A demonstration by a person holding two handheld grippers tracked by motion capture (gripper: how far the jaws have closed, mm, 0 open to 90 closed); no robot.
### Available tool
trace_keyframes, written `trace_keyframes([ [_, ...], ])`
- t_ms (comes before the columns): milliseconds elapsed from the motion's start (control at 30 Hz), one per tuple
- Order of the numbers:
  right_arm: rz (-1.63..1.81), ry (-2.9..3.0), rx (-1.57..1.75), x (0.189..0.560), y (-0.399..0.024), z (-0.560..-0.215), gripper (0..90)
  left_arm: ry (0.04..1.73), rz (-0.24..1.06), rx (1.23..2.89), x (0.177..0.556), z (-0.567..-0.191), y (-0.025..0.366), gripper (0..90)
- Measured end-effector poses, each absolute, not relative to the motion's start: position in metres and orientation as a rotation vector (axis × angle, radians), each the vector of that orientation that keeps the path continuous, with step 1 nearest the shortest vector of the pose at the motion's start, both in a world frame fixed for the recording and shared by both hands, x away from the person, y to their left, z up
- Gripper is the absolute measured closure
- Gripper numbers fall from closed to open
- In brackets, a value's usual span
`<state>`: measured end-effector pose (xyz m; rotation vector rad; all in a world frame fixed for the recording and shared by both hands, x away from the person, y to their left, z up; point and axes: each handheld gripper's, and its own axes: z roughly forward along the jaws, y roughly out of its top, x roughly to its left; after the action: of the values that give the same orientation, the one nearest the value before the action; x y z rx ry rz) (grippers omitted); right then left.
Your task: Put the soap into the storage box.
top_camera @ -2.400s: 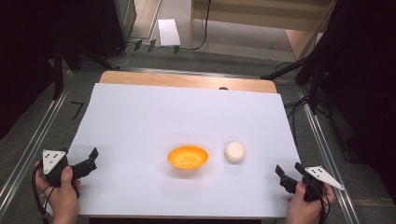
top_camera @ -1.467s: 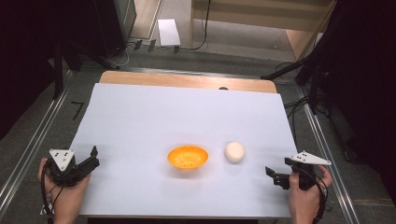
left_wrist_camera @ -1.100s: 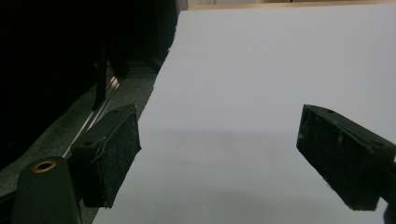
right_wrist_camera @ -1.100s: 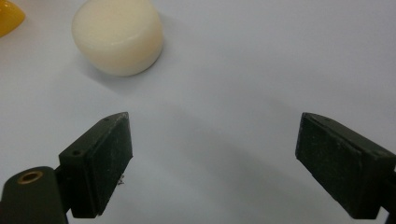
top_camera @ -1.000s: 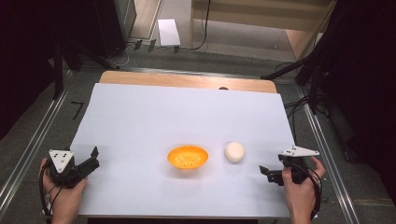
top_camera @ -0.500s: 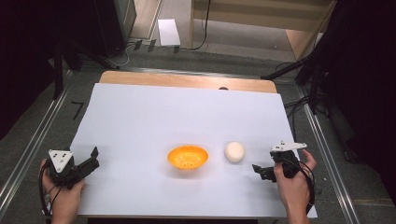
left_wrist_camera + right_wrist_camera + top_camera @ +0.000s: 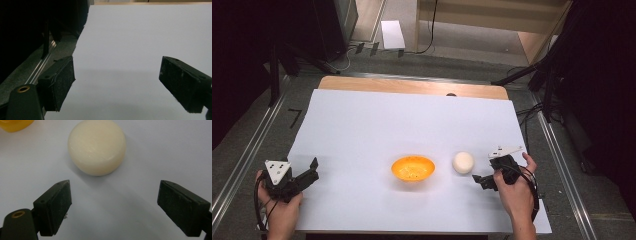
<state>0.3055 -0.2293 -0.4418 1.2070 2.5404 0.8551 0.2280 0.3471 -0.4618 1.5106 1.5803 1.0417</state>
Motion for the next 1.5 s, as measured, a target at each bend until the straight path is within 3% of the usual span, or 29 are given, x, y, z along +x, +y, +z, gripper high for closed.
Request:
trace_keyframes([
  [1000, 0.825, 2.625, 1.123, 0.334, -0.187, -0.446, 15.8, 1.592, 1.055, 1.519, 0.228, -0.462, 0.345, 13.9],
  [1267, 0.844, 2.631, 1.107, 0.339, -0.184, -0.451, 24.1, 1.587, 1.046, 1.529, 0.229, -0.462, 0.345, 14.0],
  [1500, 0.818, 2.634, 1.114, 0.341, -0.180, -0.455, 23.7, 1.580, 1.045, 1.545, 0.229, -0.462, 0.344, 14.0],
])
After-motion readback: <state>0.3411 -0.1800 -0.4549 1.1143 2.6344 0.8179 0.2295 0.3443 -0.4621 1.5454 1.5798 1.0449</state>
